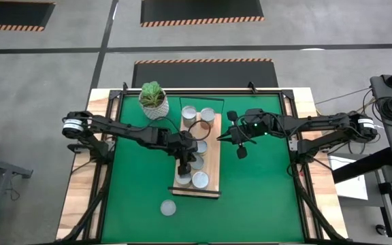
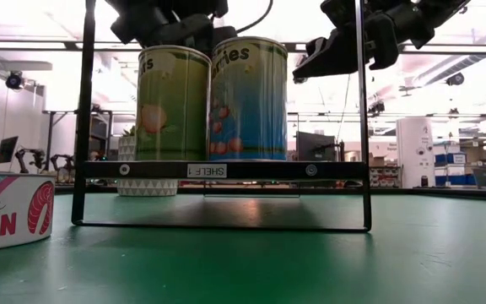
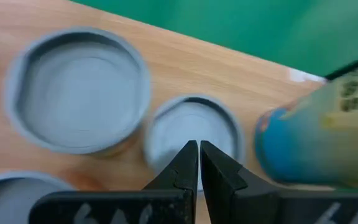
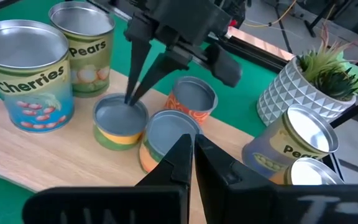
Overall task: Pick and place cans onto a shelf
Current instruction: Put the canned mushroom on the shelf
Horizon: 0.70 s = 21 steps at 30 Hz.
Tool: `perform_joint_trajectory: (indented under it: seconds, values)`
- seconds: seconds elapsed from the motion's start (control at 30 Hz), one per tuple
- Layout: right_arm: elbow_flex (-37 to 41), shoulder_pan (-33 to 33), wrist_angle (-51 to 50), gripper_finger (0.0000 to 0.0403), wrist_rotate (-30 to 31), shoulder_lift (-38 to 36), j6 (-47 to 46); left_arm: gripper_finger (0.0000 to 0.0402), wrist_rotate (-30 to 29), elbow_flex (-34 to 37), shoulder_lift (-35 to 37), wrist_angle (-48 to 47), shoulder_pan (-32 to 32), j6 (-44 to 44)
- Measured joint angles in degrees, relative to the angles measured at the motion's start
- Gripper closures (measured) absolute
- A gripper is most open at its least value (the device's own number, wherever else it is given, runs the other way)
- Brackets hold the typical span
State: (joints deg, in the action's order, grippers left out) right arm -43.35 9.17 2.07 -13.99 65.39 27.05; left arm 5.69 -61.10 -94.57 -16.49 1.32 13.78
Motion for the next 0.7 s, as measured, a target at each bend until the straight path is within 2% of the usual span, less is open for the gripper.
perform_joint_trajectory:
  seconds: [0.1,0.5,0.7]
  values:
    - [0.00,0.00,0.34,0.0394,0.04,0.00,-0.02,0.0402,-1.56,0.02,-0.55,0.10,0.02,-0.39]
    - [0.00,0.00,0.44,0.0394,0.06,0.00,0.02,0.0402,-1.44,0.02,-2.46,0.81,0.02,-1.86]
    - [0.00,0.00,0.44,0.0394,0.08,0.00,0.00,0.0402,-1.72,0.02,-1.58,-2.05,0.02,-0.66]
